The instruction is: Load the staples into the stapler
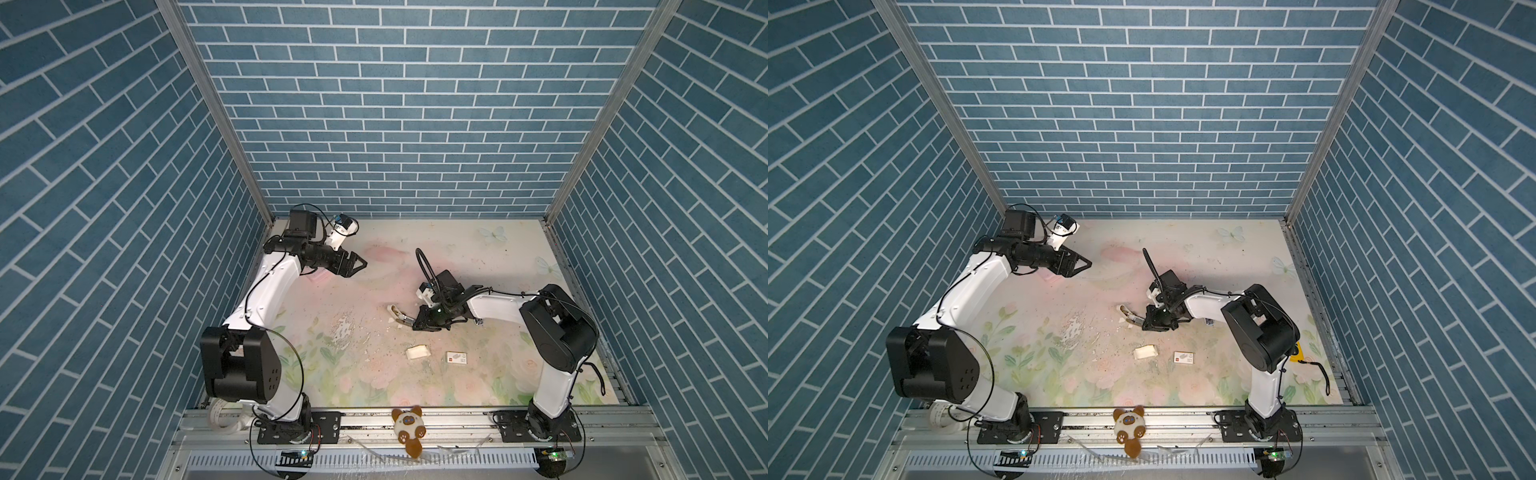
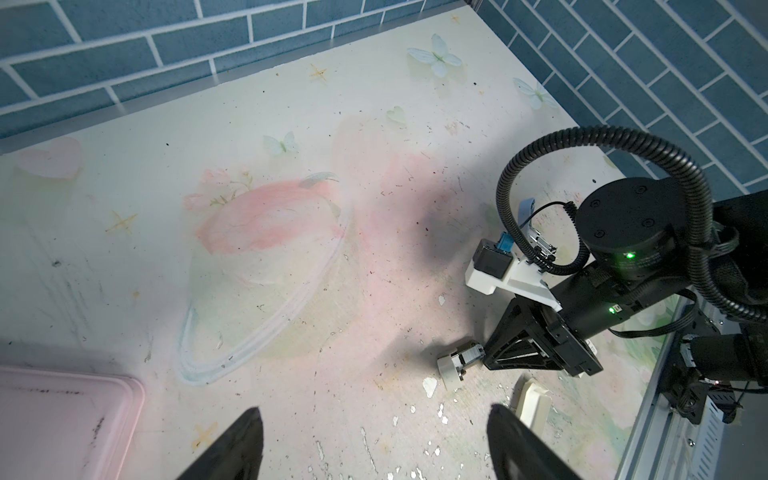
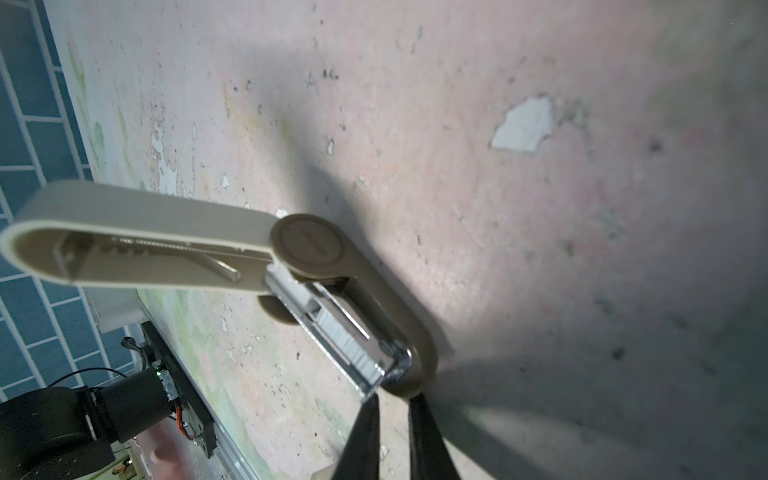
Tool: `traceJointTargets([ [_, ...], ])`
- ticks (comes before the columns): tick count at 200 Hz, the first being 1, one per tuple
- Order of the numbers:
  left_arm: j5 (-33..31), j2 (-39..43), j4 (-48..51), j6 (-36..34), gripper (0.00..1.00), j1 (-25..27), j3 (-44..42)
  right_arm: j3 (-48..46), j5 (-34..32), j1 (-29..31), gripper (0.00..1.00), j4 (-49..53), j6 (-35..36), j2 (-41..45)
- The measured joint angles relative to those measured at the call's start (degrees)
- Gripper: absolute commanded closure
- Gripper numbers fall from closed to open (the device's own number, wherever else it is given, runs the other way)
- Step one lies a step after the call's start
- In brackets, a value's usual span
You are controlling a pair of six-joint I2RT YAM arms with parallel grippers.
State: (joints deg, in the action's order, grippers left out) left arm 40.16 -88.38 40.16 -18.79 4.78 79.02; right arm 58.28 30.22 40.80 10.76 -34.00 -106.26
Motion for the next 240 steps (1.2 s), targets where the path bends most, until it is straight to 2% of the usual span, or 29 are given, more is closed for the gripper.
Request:
traceJointTargets([
  [83, -2.9, 2.7, 0.3, -4.3, 0.15, 4.8, -4.7, 2.4, -2.1, -1.6, 0.80, 1.1, 3.0, -1.1],
  [119, -3.5, 3.7, 1.1, -7.0, 0.17, 5.0, -6.7, 0.5, -2.6, -2.0, 0.81, 3.5, 3.0, 1.6],
  [179, -6.3, 3.6, 2.8, -14.4, 0.24, 6.7, -9.4, 9.7, -3.3, -3.9, 0.81, 12.9, 2.9, 1.0],
  [240, -8.2, 1.8, 0.5, -15.5, 0.31, 11.3, -14.8, 12.5, -3.0, -4.0, 0.80, 15.9, 2.8, -3.1],
])
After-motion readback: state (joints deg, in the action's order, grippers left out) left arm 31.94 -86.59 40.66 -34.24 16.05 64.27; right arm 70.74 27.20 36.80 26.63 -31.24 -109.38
